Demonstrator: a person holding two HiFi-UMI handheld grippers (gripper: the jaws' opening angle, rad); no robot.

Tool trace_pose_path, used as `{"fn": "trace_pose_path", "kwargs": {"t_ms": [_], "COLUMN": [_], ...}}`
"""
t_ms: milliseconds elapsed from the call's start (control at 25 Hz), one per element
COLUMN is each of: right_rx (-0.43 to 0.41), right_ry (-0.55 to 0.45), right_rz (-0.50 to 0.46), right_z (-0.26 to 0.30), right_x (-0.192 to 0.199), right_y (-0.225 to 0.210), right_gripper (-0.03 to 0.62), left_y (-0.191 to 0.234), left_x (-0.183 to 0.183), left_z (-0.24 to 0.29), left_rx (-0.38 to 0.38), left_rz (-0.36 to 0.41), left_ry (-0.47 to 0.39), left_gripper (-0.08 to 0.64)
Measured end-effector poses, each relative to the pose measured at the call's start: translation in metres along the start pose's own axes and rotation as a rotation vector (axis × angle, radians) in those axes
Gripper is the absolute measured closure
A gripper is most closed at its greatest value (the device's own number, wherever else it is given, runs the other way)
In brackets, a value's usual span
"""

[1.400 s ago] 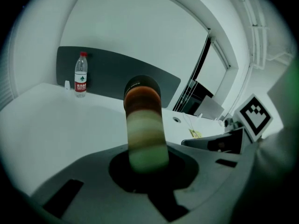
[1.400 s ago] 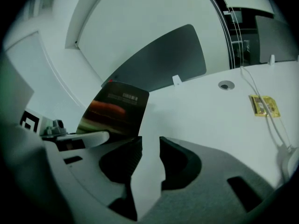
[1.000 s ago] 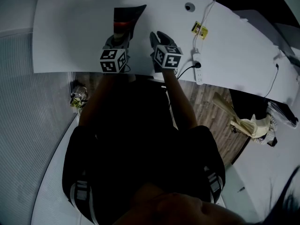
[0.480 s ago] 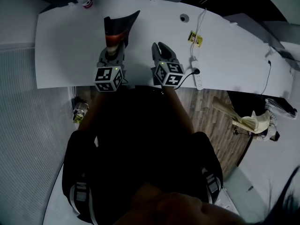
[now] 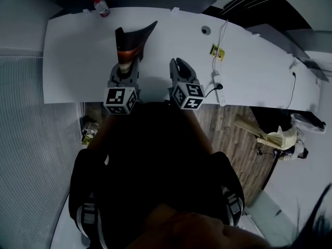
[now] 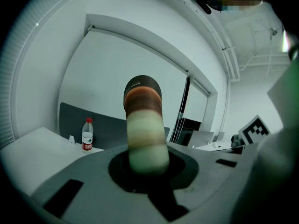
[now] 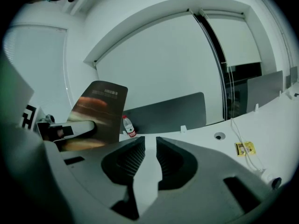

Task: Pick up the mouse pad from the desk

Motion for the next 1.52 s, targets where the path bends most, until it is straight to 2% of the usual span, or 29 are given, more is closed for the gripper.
{"fn": "trace_pose_path", "kwargs": {"t_ms": [320, 480, 1520], "right_rx": [-0.01, -0.018, -0.025], "right_ry": [-0.094, -0.13, -0.144], "right_rz": [-0.046, -0.065, -0.092], "right_z": [-0.017, -0.021, -0.02], "right_x": [-0.029, -0.041, -0.045], "right_y": [0.027, 0.035, 0.034], "right_gripper": [0.546, 0.561, 0.592], "left_y": [0.001, -0.002, -0.001], "left_x": [-0.014, -0.021, -0.026], "left_z": [-0.014, -0.017, -0.015], "left_rx": [0.007, 0.021, -0.004], "left_rz": [0.033, 0.047, 0.046], "left_ry": [-0.044, -0.037, -0.065], "left_gripper": [0.531, 0.531, 0.531]}}
Point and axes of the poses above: the fingertips, and each gripper's own axes: z forward along the fingers, y to its left, x out of its underside, the point moved 1 cm from there along -z, backward along the fingers, and after that the axes turned 7 degrees about -y, right-handed, at the moved point
